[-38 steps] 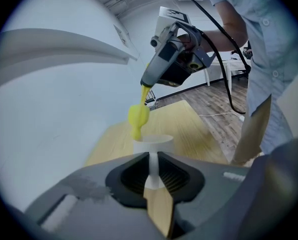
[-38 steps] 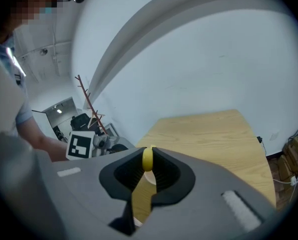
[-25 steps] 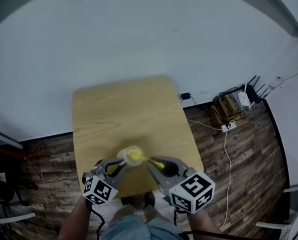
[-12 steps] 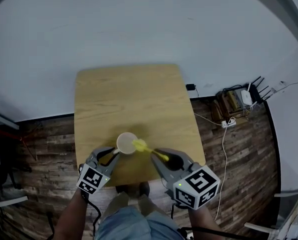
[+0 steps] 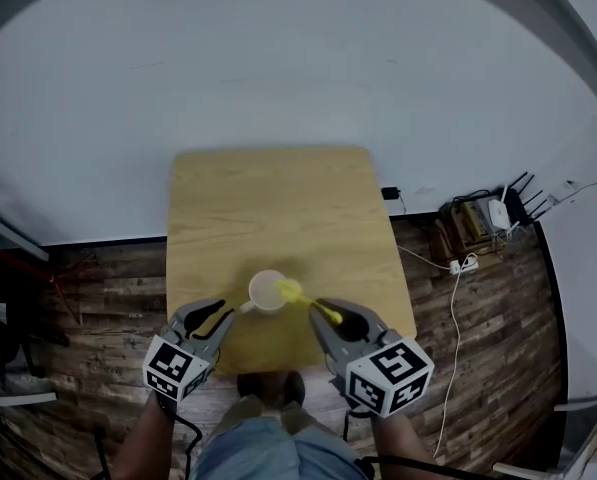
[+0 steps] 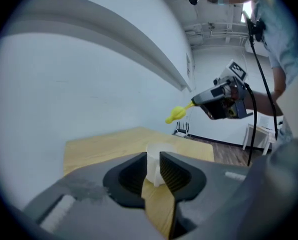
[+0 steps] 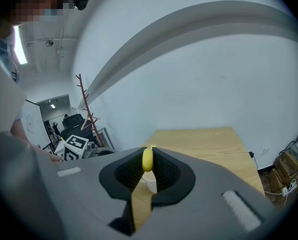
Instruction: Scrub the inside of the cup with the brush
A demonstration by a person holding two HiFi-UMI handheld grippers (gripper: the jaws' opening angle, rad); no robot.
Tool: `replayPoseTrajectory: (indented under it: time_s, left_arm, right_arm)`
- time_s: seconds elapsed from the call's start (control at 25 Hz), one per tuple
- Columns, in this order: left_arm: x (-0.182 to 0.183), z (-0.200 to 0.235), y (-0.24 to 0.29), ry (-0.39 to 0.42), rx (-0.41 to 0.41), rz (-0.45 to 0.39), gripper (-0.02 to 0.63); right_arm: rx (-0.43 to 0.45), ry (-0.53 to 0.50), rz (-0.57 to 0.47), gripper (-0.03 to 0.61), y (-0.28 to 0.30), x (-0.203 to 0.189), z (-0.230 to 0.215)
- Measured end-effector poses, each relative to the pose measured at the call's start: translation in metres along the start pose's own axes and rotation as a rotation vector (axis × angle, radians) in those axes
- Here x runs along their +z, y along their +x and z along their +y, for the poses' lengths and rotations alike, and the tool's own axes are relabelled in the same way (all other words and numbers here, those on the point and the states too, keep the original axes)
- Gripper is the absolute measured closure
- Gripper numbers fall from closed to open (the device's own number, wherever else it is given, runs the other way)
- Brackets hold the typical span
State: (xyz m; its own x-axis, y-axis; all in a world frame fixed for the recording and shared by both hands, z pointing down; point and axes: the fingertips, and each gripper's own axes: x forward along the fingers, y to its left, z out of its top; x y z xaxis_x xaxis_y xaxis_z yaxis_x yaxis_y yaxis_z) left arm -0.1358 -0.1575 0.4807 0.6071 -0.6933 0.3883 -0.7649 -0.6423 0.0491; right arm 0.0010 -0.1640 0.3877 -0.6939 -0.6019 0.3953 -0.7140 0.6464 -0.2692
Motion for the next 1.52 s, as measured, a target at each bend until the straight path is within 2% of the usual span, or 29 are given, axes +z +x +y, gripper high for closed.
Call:
replayPoseTrajectory:
  time_s: [0.2,0.32,0.4,0.52,0.68,0.88,1.08,1.52]
  left_arm:
    - [0.062,-0.001,-0.017,-0.064,0.128,-0.160,0.515]
    - [0.097,-0.004,-0.031,-0.079,0.209,-0.248,0.592]
    - [0.114,-0.006,-0.040,-0.070,0.257,-0.275,0.592]
    - [0.132,-0.006,-0.049,-0.061,0.314,-0.295,0.592]
    - [0.145,-0.010,-0.056,-0.064,0.346,-0.315,0.592]
    - [0.153,-0.016,-0.058,-0.031,0.383,-0.316,0.592]
    - [0.159,-0.022,-0.059,-0.035,0.392,-0.325,0.592]
    - [0.158,-0.028,-0.045,0.031,0.369,-0.301,0.592]
  right_arm:
    - [-0.012,-0.067,-0.070,0.538,-0.001,0.015,0.009]
    - [-0.015,-0.111,-0.109,0.538,0.001,0.028,0.017]
    - [-0.018,-0.135,-0.135,0.538,0.001,0.038,0.022]
    - [-0.016,-0.163,-0.166,0.538,0.004,0.051,0.028]
    - [-0.010,-0.194,-0.190,0.538,0.006,0.060,0.034]
    - [-0.023,-0.229,-0.198,0.538,0.006,0.064,0.038]
    - [-0.024,-0.231,-0.209,0.538,0.003,0.066,0.039]
    - [-0.030,-0.234,-0.206,0.538,0.000,0.065,0.031]
